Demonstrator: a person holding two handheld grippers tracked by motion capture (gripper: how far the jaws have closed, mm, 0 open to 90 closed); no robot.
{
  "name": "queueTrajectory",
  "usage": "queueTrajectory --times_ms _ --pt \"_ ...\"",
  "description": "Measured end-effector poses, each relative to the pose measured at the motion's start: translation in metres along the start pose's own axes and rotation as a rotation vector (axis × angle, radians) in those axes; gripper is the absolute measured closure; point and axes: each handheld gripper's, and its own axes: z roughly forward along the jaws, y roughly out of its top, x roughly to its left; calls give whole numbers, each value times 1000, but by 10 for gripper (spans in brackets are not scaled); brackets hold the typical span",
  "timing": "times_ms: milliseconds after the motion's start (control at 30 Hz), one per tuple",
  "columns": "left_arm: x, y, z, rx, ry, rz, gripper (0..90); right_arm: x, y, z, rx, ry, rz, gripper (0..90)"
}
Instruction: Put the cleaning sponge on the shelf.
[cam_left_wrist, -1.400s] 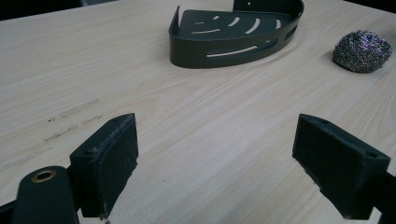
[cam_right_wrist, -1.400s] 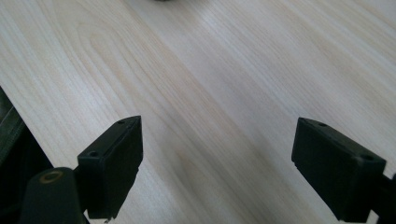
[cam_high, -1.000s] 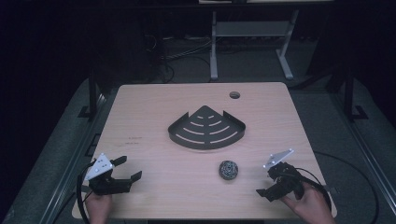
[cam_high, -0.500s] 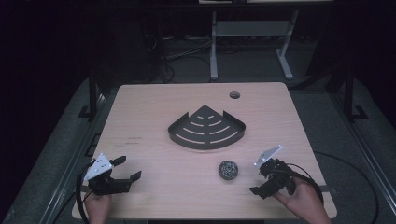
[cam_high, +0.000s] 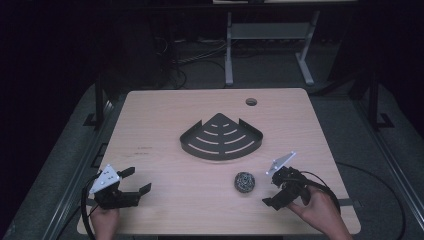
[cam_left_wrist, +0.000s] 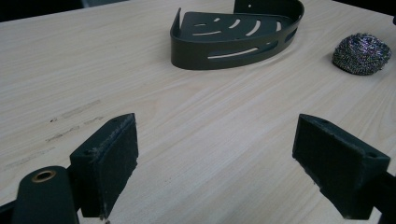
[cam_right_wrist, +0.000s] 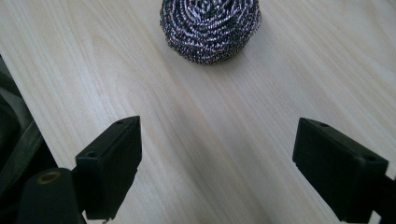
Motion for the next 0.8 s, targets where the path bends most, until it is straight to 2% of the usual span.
queueTrajectory --times_ms 500,800 --pt "0 0 0 0 1 1 137 2 12 2 2 14 -24 152" --pt "1 0 -1 -2 1 -1 137 3 25 7 16 20 -53 152"
